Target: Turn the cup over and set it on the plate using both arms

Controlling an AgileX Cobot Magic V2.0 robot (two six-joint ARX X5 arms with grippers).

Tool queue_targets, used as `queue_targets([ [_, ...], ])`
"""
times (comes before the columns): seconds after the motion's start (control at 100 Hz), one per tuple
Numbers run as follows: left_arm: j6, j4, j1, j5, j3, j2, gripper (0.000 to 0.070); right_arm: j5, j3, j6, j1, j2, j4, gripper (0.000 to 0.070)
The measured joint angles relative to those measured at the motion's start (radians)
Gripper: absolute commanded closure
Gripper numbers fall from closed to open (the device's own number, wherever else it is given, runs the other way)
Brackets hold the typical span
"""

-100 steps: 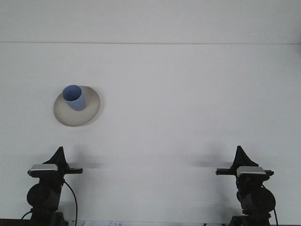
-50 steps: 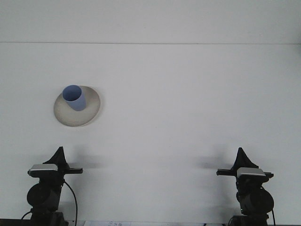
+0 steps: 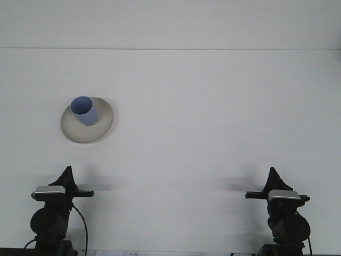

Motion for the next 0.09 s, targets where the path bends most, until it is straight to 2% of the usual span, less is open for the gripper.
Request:
queue_targets([
  [0.09, 0.0, 0.0, 0.0, 0.0, 0.0, 0.0, 0.0686, 0.0, 0.0, 0.0, 0.0, 0.0, 0.0, 0.0693],
])
